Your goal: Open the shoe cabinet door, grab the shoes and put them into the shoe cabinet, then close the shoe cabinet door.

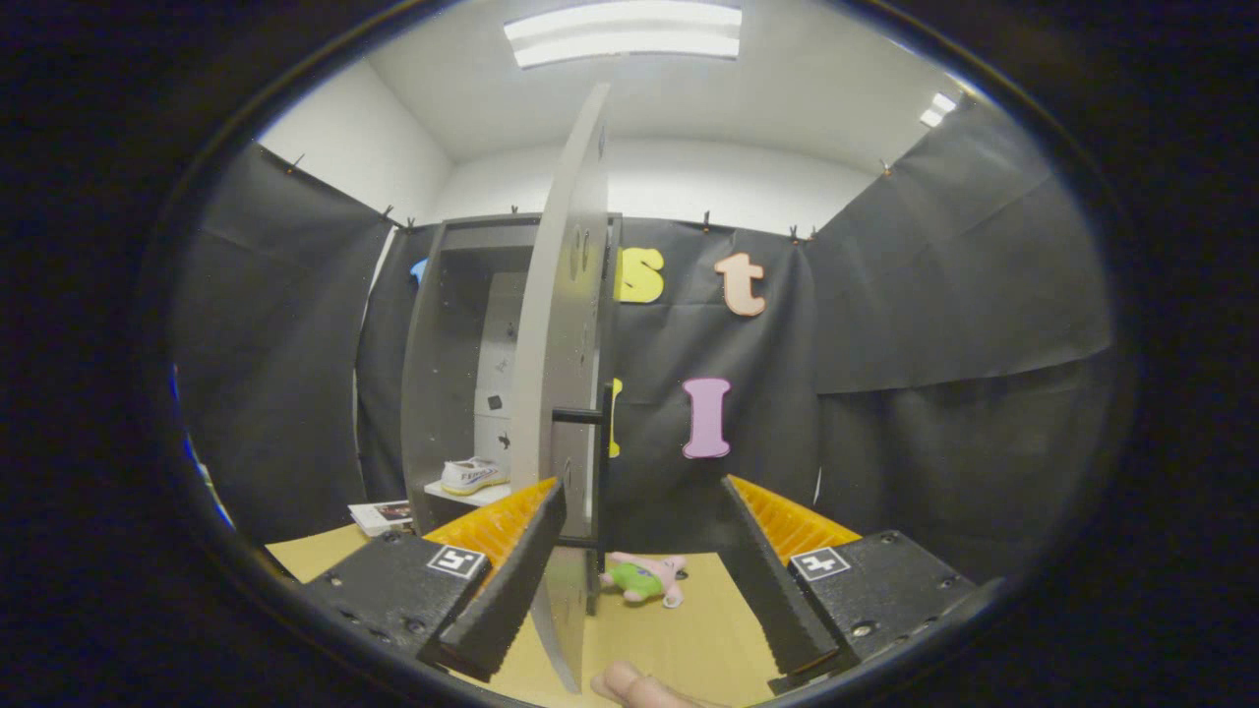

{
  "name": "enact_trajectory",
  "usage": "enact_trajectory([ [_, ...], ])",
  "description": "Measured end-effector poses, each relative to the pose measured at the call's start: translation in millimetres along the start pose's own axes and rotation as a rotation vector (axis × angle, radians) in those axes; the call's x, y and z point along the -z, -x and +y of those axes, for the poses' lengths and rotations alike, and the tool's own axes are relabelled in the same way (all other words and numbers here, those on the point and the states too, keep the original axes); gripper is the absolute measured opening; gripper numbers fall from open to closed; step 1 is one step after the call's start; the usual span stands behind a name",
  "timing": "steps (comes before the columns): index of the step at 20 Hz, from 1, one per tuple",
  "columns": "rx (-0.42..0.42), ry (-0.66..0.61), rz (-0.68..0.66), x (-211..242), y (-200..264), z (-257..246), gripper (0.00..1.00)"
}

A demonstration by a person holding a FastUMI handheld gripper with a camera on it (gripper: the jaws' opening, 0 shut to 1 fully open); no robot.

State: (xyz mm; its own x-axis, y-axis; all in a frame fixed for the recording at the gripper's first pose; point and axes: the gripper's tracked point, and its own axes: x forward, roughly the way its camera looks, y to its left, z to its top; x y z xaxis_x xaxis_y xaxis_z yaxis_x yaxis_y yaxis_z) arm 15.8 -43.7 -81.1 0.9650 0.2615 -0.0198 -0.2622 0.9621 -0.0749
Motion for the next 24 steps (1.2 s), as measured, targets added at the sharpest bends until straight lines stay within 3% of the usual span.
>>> enact_trajectory([
  [4, 0.05, -0.047, -0.005, 1, 27, 14, 1.0],
  [8, 0.027, -0.051, -0.054, -2, 35, 42, 1.0],
  [14, -0.028, -0.063, -0.032, 29, 34, 105, 1.0],
  [20, -0.074, -0.159, 0.066, 82, 5, 153, 1.0],
  [24, -0.126, -0.174, 0.157, 144, -15, 194, 1.0],
])
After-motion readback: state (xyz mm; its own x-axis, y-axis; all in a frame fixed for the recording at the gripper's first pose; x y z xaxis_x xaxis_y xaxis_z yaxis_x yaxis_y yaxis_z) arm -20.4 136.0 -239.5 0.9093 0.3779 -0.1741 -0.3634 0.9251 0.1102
